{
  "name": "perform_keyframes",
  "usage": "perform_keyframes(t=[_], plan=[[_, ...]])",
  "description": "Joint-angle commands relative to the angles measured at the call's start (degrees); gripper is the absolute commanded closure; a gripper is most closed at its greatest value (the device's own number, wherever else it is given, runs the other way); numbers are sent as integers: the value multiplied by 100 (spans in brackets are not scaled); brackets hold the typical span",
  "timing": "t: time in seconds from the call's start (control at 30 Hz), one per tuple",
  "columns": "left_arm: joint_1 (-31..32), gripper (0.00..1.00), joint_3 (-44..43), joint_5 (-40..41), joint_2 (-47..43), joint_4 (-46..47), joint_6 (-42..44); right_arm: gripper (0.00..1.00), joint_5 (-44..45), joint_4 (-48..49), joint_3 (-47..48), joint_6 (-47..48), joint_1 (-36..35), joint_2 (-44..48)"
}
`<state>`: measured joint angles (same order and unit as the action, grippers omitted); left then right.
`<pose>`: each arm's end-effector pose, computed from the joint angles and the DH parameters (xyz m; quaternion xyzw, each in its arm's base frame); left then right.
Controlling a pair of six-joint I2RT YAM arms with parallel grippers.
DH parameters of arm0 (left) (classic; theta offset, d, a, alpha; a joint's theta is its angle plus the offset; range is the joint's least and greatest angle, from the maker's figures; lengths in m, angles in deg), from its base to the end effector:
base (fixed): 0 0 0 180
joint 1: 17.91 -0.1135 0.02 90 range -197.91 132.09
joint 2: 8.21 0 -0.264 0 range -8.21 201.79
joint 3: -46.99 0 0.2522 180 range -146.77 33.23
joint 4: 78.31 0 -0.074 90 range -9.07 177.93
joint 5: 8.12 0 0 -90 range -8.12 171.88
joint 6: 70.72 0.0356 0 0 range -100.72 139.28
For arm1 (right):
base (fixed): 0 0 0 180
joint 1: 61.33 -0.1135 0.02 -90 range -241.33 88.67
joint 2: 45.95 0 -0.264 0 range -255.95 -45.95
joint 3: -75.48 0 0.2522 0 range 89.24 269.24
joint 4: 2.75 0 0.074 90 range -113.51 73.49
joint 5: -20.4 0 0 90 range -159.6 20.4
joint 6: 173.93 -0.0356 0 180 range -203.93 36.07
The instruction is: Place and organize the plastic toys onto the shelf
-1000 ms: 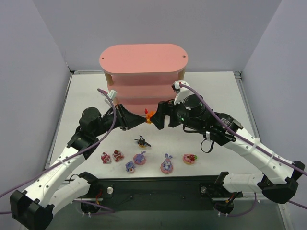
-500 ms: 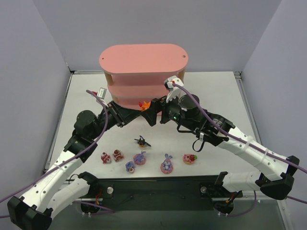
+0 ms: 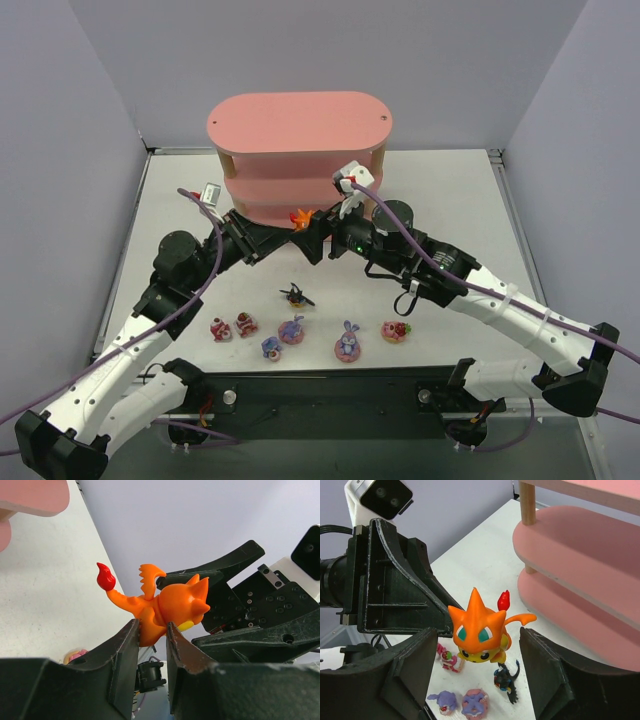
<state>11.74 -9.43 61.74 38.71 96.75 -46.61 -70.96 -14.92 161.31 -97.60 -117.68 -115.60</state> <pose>0.1638 -0.1074 0.3565 -0.0857 0.6748 -0.6153 0.3983 0.1543 0.2333 0.4390 -0.2562 0.6320 0.4262 0.5944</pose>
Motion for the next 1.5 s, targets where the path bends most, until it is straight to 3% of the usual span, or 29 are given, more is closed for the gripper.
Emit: perform_keyframes(t=[0.0, 0.17, 0.5, 0.6, 0.63, 0.7, 0.73, 0.77, 0.83, 0.9, 1.07, 1.23, 1.33, 1.47], plan=[[23, 100, -59, -43, -25, 392, -82, 35, -136, 554, 17, 216, -51, 57], [23, 100, -50, -34, -33, 392, -91, 49, -162, 518, 44, 163, -51, -22], [15, 99, -155, -69, 54, 296, -126, 100, -127, 290, 132, 163, -51, -75], [15, 87, -182, -60, 72, 287, -100, 100, -66, 307, 149, 146, -51, -75], [15, 75, -191, -60, 72, 270, -100, 100, -22, 316, 140, 154, -51, -67], [15, 64, -243, -51, 63, 226, -56, 100, 40, 369, 140, 154, -42, -58], [15, 54, -278, -8, 63, 173, -38, 100, 92, 404, 140, 172, -42, -49], [15, 38, -331, 19, 63, 68, 5, 100, 119, 421, 140, 163, -42, -40], [6, 27, -401, 132, 46, -55, 67, 100, 119, 500, 158, 207, -42, -23], [-3, 3, -628, 317, 37, -520, 172, 100, 417, 544, 184, 242, -33, -31], [-90, 3, -1095, 1299, -86, -1811, 497, 100, 901, 545, 211, 356, 133, -14], [-240, 3, -1316, 2127, -411, -2419, 656, 100, 1129, 545, 438, 330, 678, -57], [-354, 3, -1342, 2208, -517, -2613, 867, 100, 1217, 518, 737, 356, 1109, -198], [-565, 3, -1491, 1716, -385, -2911, 1262, 100, 1297, 501, 1421, 418, 1513, -628]])
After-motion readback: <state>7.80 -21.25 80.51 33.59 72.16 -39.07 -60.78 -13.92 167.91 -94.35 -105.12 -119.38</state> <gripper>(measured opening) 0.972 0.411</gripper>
